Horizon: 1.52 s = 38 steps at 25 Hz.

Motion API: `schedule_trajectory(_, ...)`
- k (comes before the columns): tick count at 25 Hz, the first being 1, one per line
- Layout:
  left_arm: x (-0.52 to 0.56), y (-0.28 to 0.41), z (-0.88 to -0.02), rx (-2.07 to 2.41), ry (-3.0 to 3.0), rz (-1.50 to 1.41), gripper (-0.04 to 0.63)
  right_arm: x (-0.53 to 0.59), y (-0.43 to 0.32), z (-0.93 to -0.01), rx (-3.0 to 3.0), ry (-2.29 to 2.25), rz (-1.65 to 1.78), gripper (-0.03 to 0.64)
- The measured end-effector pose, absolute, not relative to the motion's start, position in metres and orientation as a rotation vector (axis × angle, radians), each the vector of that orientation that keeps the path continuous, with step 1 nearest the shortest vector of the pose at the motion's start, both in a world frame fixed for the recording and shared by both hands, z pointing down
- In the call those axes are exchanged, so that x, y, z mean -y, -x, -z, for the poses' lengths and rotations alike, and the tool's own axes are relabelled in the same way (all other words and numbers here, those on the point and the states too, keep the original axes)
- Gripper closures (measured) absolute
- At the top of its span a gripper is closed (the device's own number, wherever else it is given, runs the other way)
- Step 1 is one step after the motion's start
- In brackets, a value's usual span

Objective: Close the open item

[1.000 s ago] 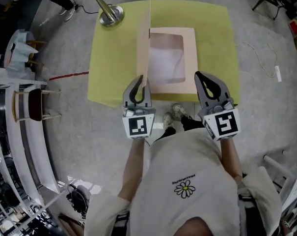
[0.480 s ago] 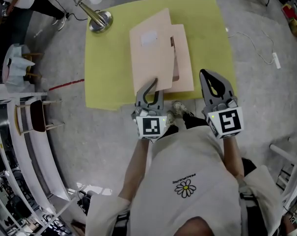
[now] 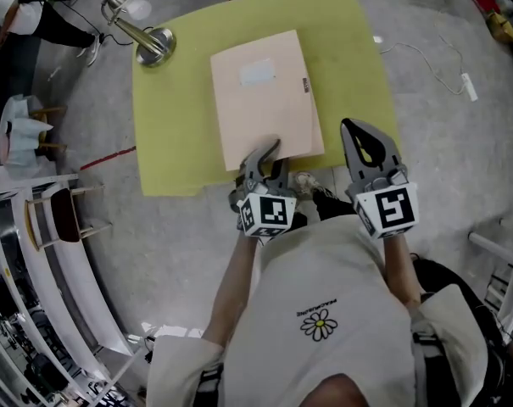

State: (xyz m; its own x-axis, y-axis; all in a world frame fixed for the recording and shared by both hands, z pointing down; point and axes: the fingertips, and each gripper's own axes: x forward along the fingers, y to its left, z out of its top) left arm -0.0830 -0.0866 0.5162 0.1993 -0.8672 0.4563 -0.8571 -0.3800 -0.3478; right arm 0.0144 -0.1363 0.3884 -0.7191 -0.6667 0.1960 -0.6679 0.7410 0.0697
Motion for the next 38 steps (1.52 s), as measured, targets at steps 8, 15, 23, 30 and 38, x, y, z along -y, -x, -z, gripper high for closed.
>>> schedule_trajectory(8,0.092,0.07,-0.535,-1.505,2.444,1.185,0.541,0.137,-0.02,-0.393,2.73,-1.073,-0.024,0.604)
schedule_trajectory(15,0.096,0.068,-0.548,-1.338,2.462,1.357,0.541,0.14,-0.015,-0.395,2.724,-1.073,-0.043,0.604)
schedule_trajectory(23,0.095,0.064,-0.566,-0.964,2.534,1.672,0.517,0.137,-0.014,-0.402,2.711,-1.042,-0.047,0.604)
schedule_trajectory(30,0.092,0.062,-0.575,-0.682,2.577,1.848,0.509,0.136,-0.016,-0.407,2.696,-1.048,-0.078,0.604)
schedule_trajectory(38,0.093,0.06,-0.574,-0.645,2.597,1.889,0.495,0.131,-0.004,-0.408,2.711,-0.992,-0.072,0.604)
